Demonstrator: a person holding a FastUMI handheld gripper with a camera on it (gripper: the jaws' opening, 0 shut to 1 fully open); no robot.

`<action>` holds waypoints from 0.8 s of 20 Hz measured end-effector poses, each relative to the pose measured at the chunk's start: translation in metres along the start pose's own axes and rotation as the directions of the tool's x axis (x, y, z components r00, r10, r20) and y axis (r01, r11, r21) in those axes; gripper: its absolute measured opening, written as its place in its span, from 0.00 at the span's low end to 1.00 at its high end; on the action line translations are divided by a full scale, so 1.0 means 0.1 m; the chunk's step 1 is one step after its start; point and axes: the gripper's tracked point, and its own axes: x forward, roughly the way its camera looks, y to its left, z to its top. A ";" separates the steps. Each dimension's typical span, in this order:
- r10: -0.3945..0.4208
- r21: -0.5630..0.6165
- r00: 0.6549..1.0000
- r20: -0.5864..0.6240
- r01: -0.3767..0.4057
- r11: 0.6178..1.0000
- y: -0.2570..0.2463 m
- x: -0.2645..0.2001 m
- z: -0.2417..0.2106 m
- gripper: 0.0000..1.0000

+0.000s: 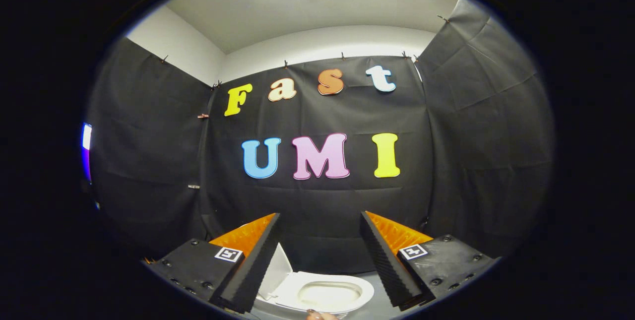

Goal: Open the toilet lid.

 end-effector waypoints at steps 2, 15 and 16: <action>-0.004 -0.007 1.000 0.000 0.004 1.000 -0.03 0.02 -0.01 0.99; 0.004 0.000 1.000 -0.020 -0.004 1.000 -0.03 0.06 -0.07 0.99; 0.006 -0.002 1.000 -0.020 -0.006 1.000 -0.03 0.06 -0.07 0.99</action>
